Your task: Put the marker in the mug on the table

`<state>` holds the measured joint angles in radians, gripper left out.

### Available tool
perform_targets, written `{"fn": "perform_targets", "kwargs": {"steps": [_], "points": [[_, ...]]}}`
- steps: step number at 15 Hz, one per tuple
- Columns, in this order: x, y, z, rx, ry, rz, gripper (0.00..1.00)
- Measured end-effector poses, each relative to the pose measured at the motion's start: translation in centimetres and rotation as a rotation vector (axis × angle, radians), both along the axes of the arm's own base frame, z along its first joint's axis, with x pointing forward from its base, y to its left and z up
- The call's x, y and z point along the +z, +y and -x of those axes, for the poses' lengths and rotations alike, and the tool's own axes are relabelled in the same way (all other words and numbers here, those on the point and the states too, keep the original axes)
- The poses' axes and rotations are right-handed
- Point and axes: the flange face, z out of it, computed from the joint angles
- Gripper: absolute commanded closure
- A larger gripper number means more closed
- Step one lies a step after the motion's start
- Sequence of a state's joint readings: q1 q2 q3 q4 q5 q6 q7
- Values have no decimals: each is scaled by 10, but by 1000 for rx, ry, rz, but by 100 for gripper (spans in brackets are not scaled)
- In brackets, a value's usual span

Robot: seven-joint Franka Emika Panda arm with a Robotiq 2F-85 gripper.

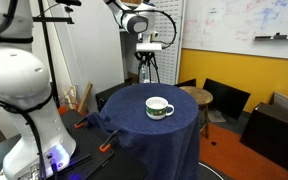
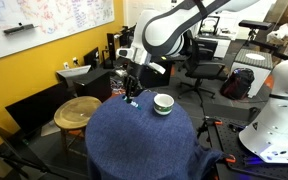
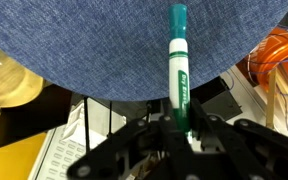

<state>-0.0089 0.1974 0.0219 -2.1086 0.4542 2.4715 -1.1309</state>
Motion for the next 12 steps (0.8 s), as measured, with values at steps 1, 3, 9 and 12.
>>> {"fn": "perform_targets", "kwargs": {"steps": [1,3,9,12], "points": [[-4,4,-4,4,28,1,95],[-11,8,-11,-5,80,17,95],[-21,17,-25,-43,199,58,53],[-22,22,-30,-45,230,61,31]]}}
